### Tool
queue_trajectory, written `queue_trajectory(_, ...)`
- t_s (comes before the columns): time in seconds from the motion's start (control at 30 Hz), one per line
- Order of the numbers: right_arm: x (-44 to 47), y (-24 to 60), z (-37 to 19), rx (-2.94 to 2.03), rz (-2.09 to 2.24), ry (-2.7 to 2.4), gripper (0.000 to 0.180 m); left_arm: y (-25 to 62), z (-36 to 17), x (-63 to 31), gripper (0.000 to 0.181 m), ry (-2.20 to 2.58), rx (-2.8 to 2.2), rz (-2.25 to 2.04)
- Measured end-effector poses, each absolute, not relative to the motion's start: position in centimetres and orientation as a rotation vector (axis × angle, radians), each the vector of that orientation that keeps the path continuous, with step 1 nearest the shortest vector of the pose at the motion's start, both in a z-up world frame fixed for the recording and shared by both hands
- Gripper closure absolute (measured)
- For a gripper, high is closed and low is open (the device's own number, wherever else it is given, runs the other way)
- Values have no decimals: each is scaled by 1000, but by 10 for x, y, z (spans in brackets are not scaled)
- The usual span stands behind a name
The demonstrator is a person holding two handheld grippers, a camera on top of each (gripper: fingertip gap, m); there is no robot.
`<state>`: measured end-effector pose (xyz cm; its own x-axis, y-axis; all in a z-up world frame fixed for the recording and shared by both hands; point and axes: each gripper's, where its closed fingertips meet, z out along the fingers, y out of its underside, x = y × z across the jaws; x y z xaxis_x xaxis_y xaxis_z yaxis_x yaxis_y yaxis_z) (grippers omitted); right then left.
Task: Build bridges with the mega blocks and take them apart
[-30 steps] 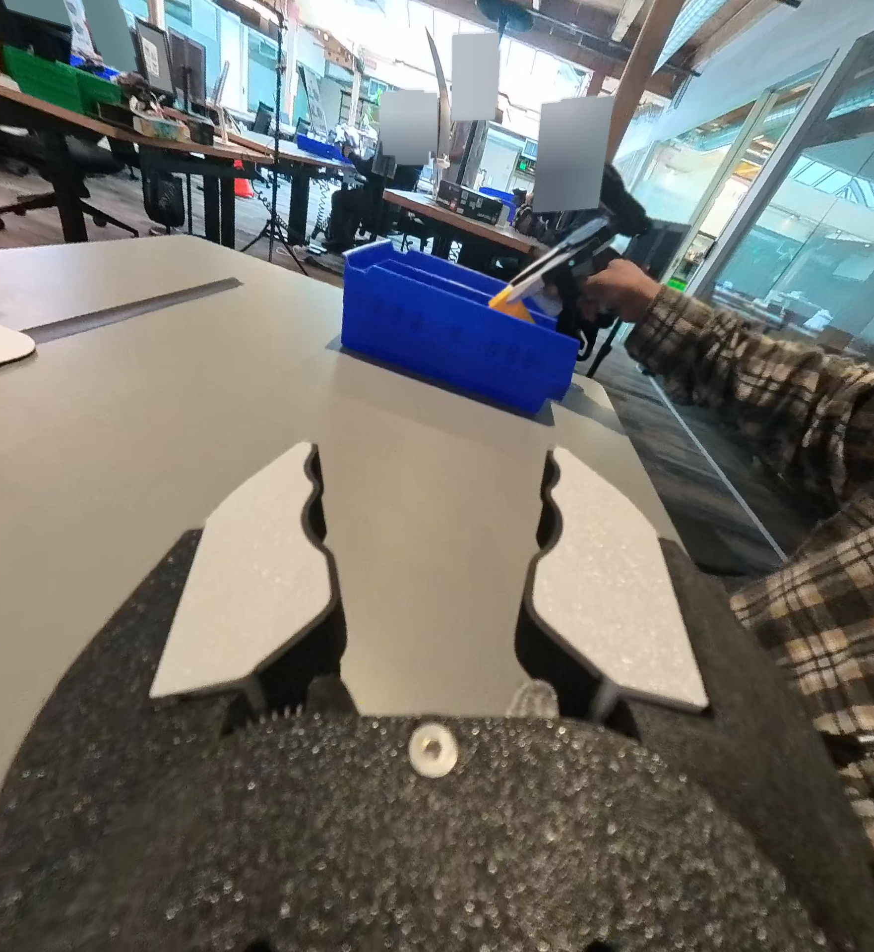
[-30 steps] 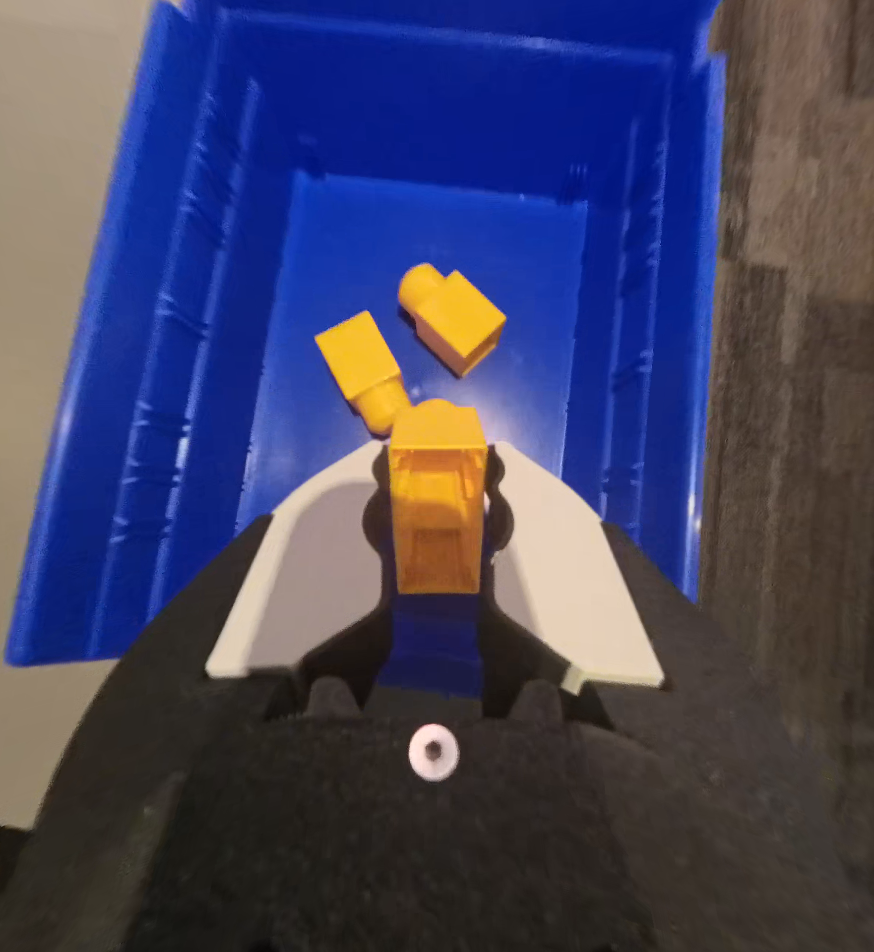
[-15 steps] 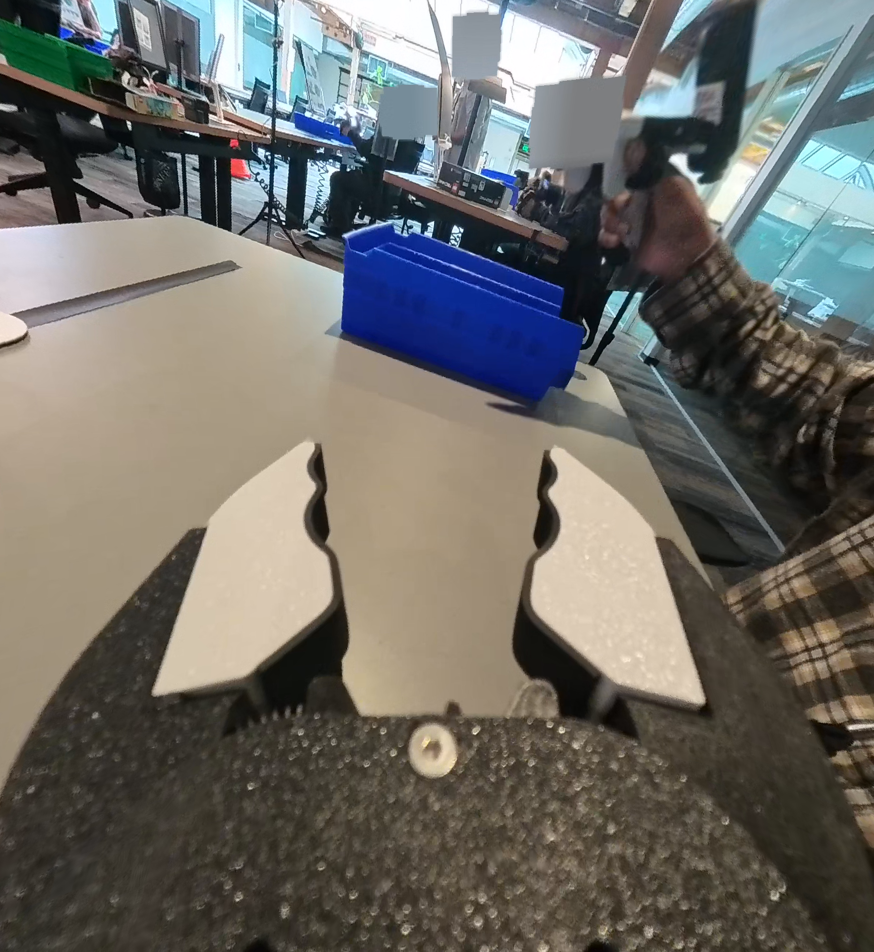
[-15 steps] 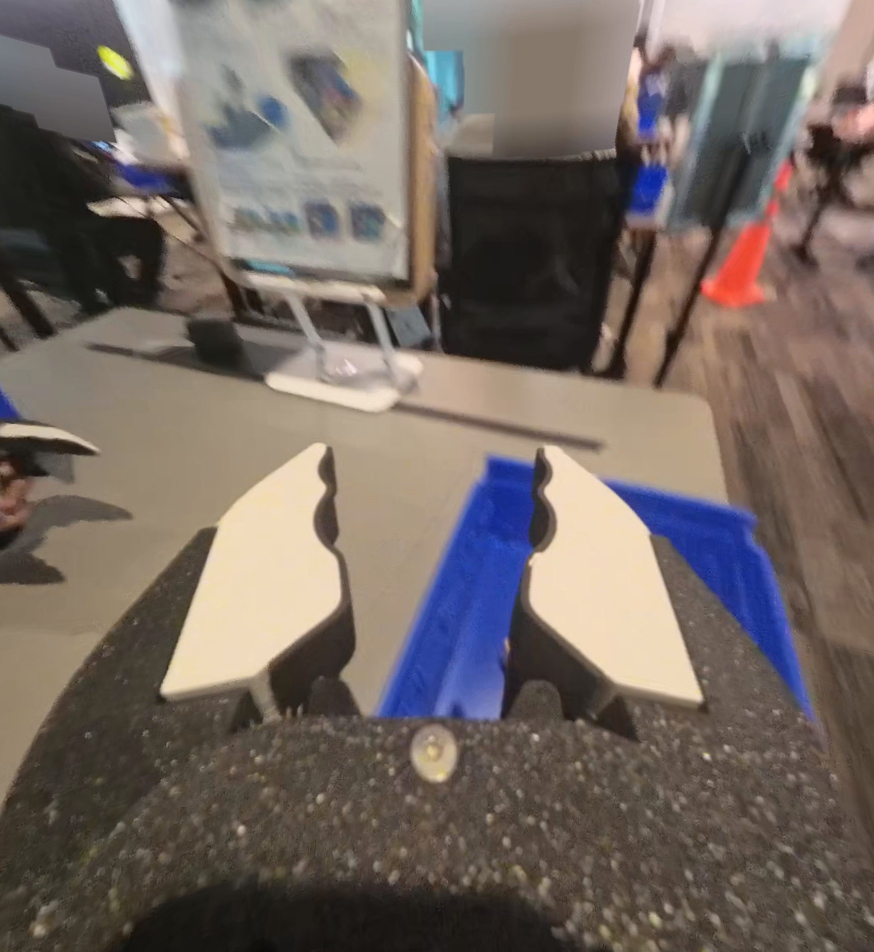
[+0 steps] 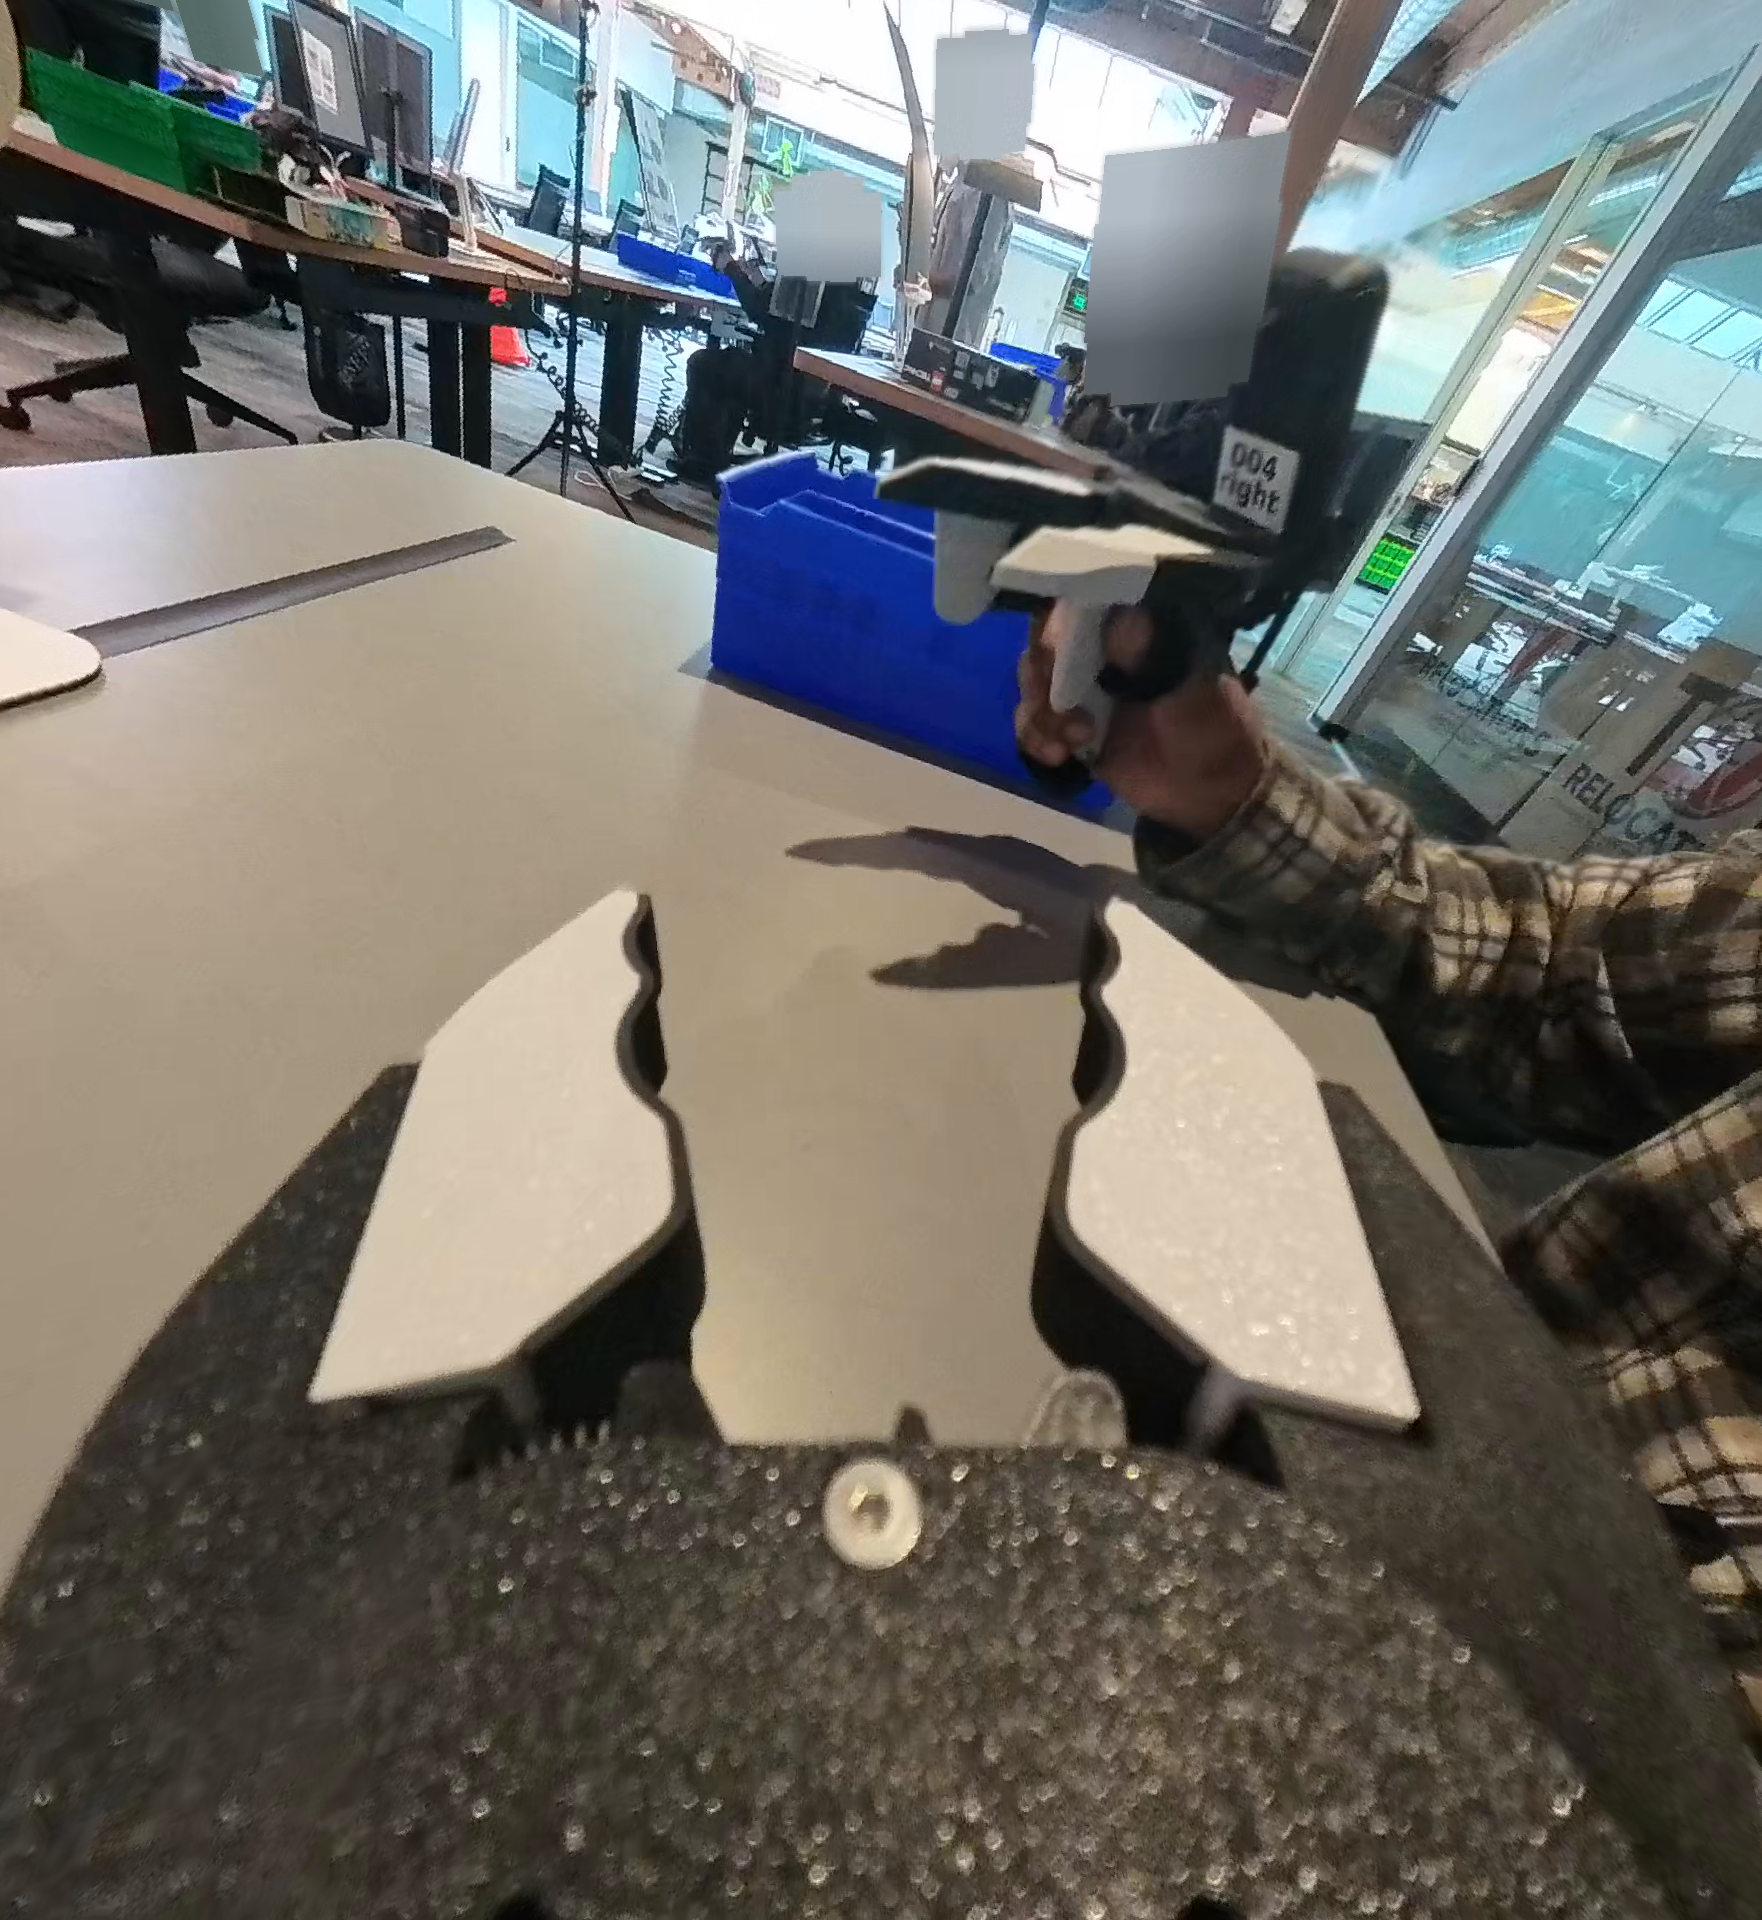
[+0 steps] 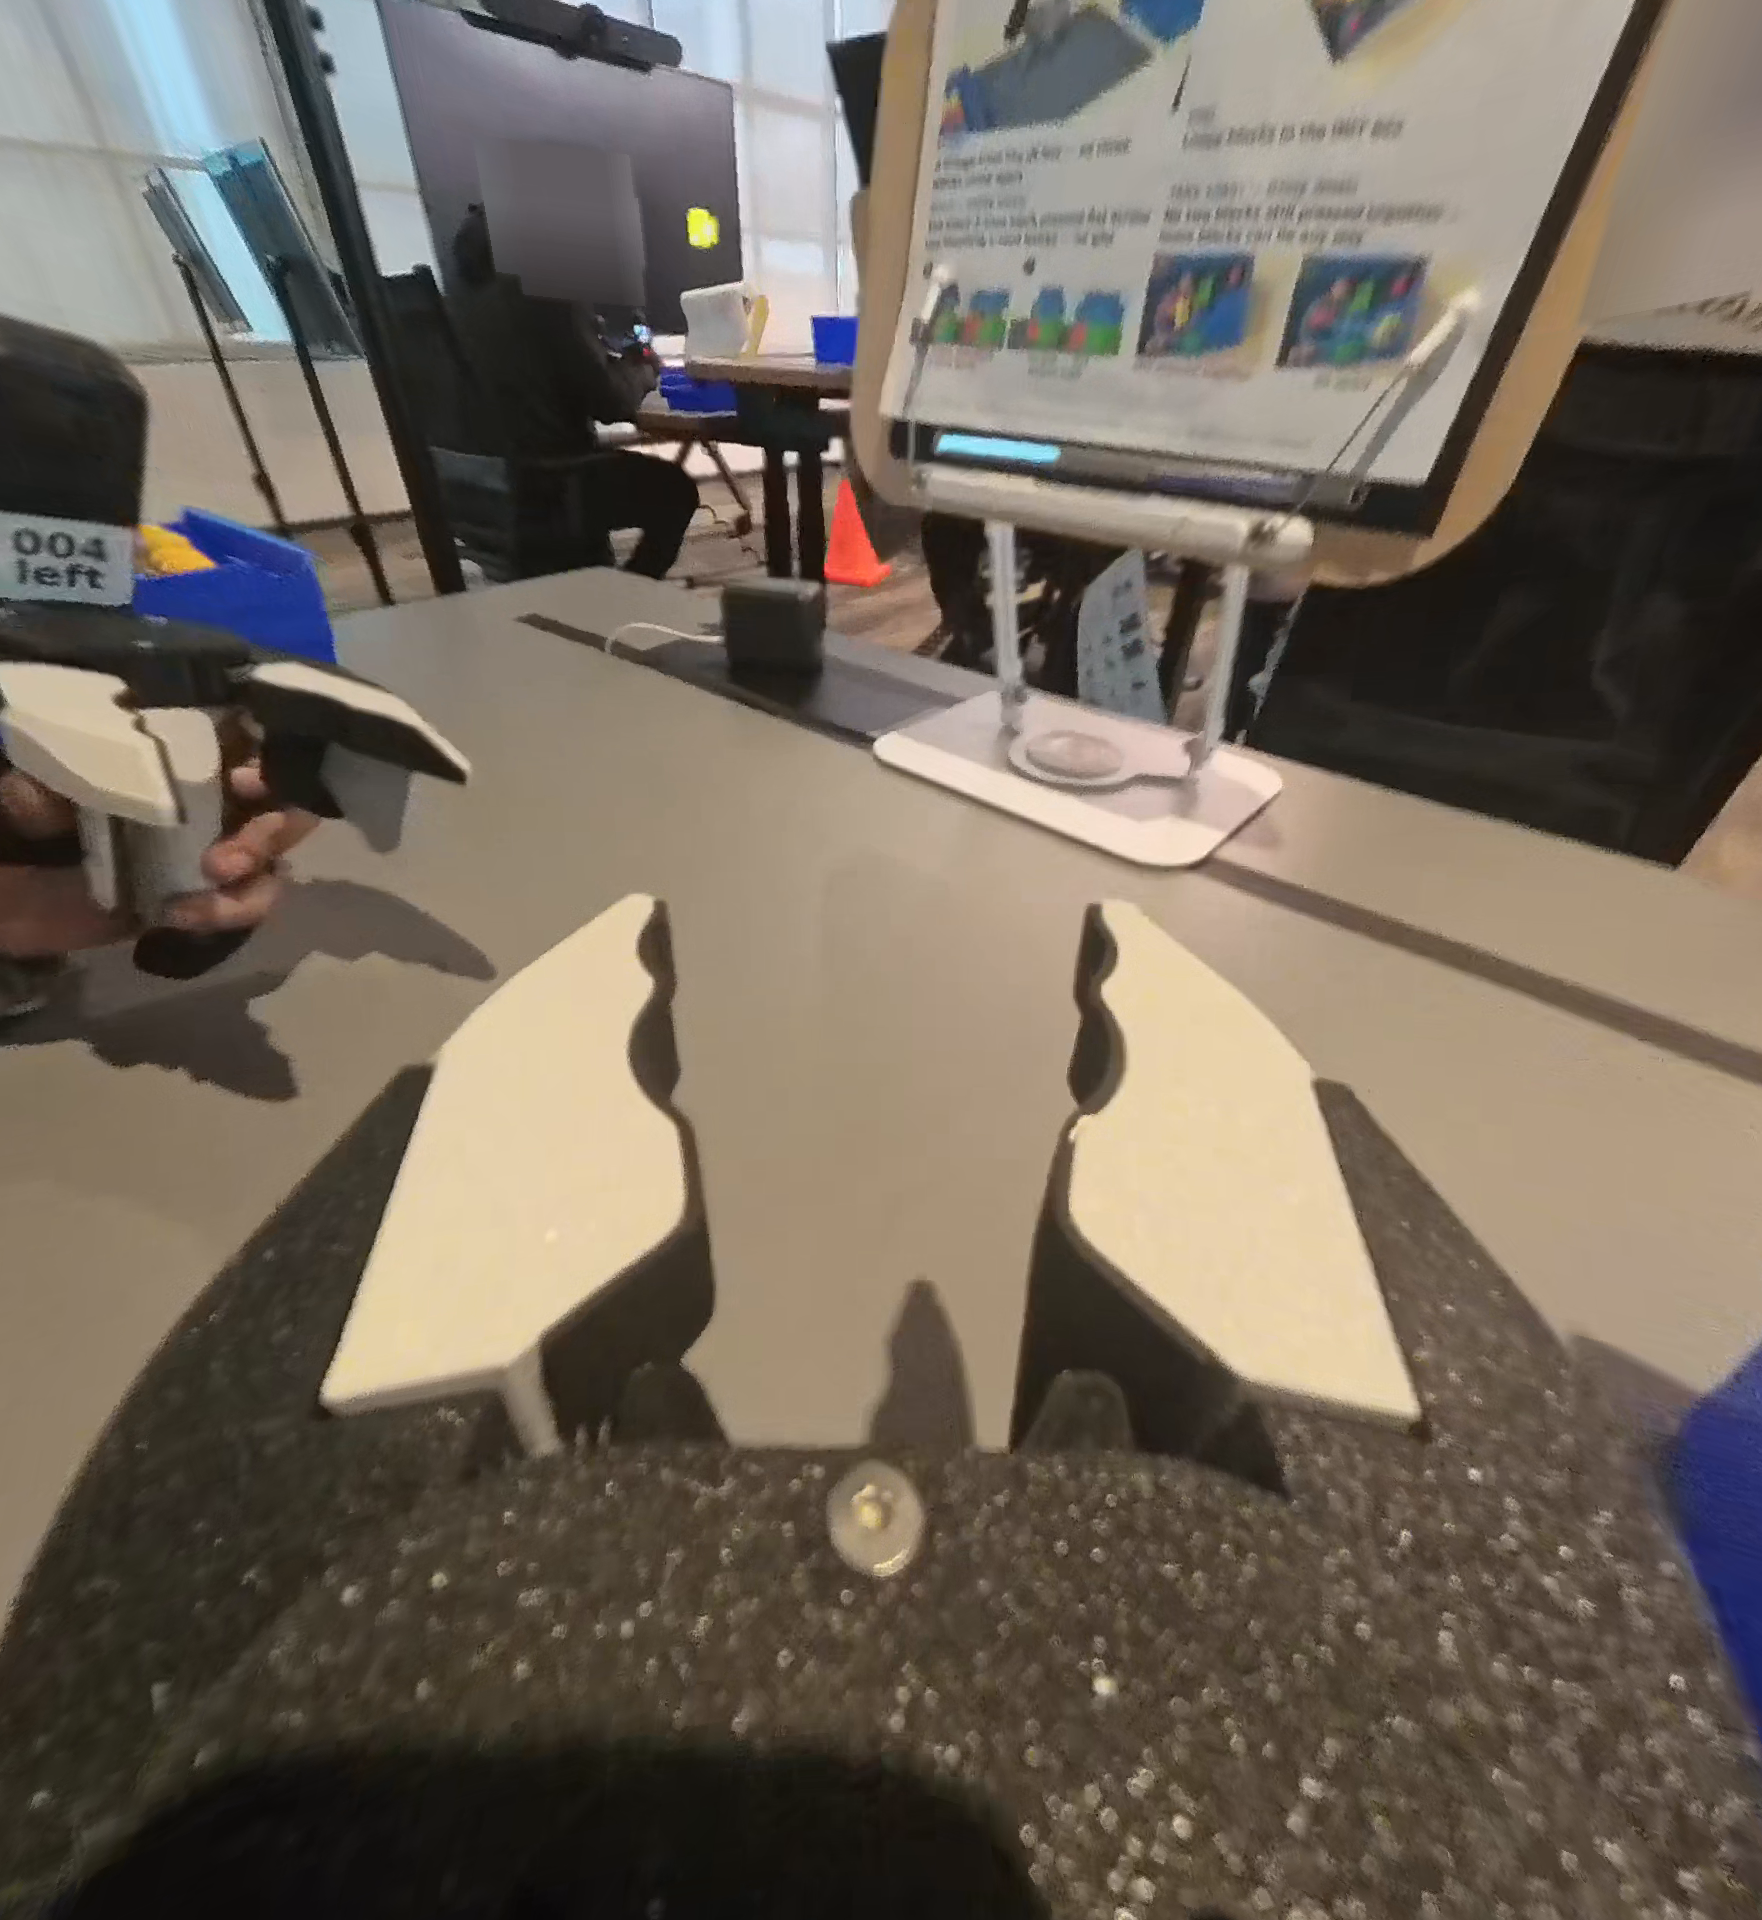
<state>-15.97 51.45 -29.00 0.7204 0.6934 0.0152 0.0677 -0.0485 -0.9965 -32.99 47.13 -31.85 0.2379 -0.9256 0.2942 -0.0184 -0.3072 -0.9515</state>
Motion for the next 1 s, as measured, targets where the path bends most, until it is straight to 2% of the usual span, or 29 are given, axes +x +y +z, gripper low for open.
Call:
queue_trajectory(0.17, -167, 510, -308, -1600, 673, -659, 107, 472, -316, -333, 104, 917, -1573, -1202)
queue_trajectory(0.3, -176, 502, -305, -1575, 675, -702, 107, 466, -265, -365, 105, 837, -1481, -1217)
queue_trajectory(0.43, -184, 493, -299, -1538, 709, -731, 107, 450, -206, -440, 105, 832, -1493, -1036)
queue_trajectory(0.57, -192, 486, -299, -1533, 764, -764, 107, 442, -184, -566, 105, 818, -1740, -602)
queue_trajectory(0.77, -205, 478, -300, -1500, 808, -825, 109, 408, -217, -756, 120, 788, -2164, -184)
queue_trajectory(1.0, -213, 476, -312, -1488, 766, -909, 109, 390, -296, -841, 121, 1040, -2519, 186)
